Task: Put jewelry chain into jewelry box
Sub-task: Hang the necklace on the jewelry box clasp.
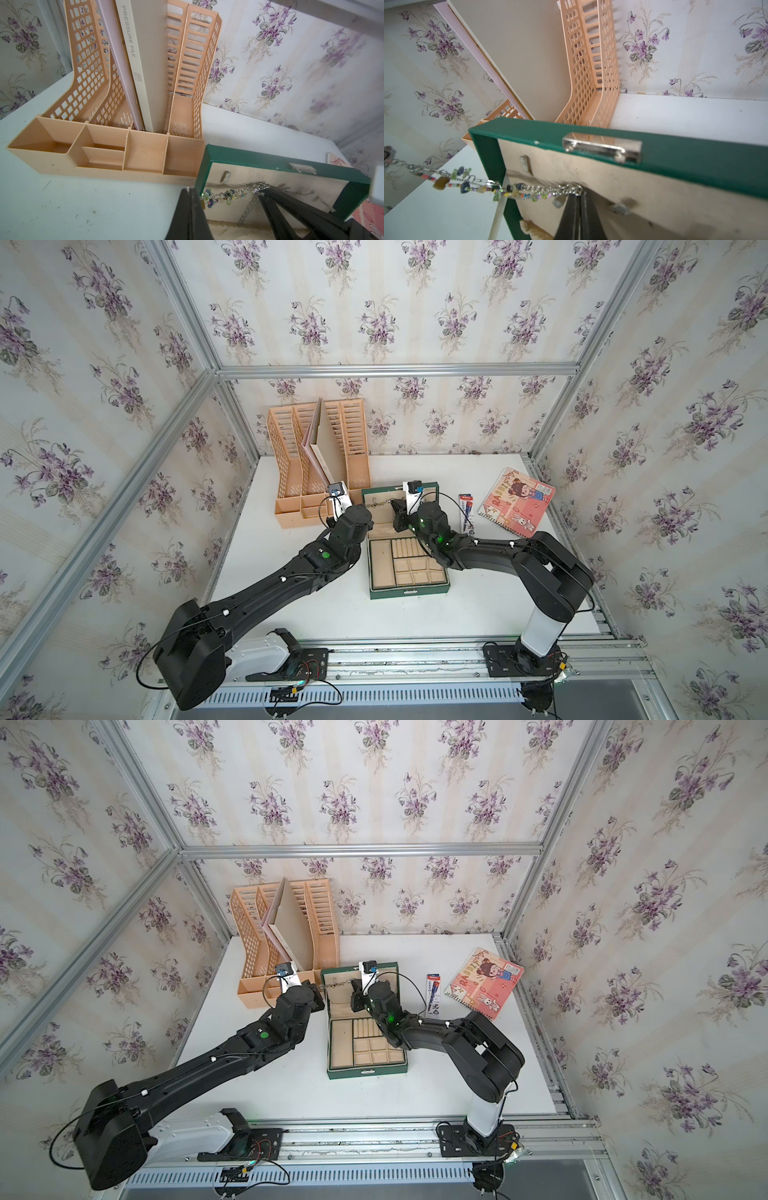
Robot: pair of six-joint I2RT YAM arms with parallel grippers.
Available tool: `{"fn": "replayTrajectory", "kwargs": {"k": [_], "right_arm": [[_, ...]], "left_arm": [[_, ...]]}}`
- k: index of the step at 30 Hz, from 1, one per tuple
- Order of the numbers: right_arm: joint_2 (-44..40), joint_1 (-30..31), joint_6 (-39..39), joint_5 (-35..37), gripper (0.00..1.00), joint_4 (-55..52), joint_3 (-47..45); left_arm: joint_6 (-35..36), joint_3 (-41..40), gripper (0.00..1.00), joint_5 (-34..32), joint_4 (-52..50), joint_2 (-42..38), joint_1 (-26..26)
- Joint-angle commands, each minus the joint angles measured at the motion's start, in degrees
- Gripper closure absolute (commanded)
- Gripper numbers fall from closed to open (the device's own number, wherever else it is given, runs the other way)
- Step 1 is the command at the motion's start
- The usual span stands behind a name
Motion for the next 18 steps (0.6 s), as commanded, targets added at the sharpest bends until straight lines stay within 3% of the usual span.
{"fn": "replayTrajectory", "kwargs": {"k": [1, 18], "right_arm": [[0.1, -0.1, 0.6, 0.5, 1.00, -0.7, 0.8], [1.2, -0.1, 3.3, 0.4, 0.98, -1.7, -1.2]], "left_arm": [[-0.6, 0.5, 1.00, -0.6, -0.5, 0.0, 0.1], [-3.2, 0.3, 1.00, -0.9, -4.1, 0.7, 0.6]]}}
